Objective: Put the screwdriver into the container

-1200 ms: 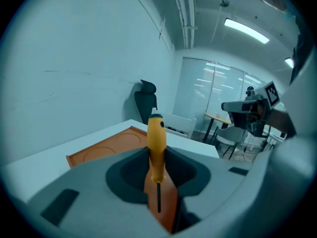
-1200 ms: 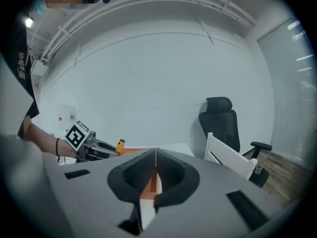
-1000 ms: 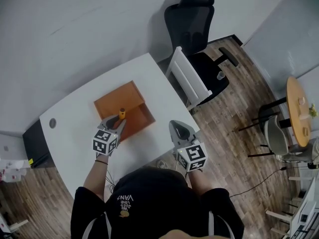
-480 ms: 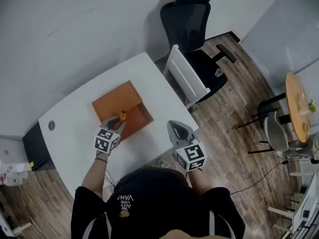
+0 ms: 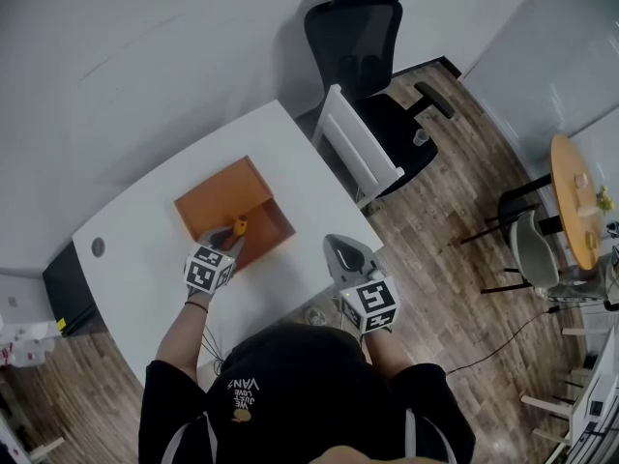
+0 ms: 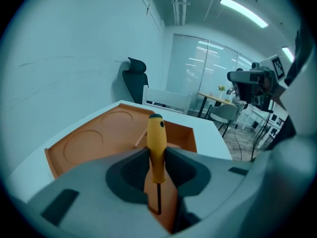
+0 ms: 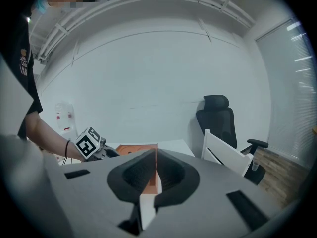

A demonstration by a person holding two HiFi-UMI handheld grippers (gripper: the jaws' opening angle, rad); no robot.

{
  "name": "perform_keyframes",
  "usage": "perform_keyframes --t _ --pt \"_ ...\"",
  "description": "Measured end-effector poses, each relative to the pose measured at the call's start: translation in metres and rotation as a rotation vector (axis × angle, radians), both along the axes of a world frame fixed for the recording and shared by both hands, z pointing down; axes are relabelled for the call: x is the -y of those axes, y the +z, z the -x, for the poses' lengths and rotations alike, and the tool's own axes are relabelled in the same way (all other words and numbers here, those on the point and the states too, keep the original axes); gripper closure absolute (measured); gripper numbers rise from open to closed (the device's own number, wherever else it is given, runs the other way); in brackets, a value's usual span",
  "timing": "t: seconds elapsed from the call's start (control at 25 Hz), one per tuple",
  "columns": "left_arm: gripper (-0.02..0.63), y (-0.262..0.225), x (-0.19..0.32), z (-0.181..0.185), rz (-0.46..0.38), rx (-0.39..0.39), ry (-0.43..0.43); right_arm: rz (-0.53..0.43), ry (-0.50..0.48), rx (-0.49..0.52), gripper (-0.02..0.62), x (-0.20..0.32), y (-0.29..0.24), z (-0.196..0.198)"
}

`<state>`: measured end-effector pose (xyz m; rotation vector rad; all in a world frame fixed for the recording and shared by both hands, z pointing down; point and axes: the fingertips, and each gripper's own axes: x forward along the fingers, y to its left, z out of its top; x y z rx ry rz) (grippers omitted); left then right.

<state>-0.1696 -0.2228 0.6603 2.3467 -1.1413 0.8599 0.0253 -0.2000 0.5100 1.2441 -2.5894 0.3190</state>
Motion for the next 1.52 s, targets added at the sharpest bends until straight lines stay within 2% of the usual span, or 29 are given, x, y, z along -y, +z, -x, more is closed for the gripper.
perform_keyframes --t 0.44,0.92,1.52 --pt "0.503 0.017 0.006 -0.010 0.061 0.034 0.043 -0.002 0.023 0.004 0.583 -0.004 -0.004 -0.005" --pt "0.502 0.041 0.008 -0.020 0.148 0.107 0.116 -0.008 0.052 0.007 0.583 -0.007 -0.005 -0.015" --pt "0.502 0.066 0.002 -0.019 0.245 0.246 0.147 -0.001 0.060 0.010 0.583 -0.002 0.000 -0.024"
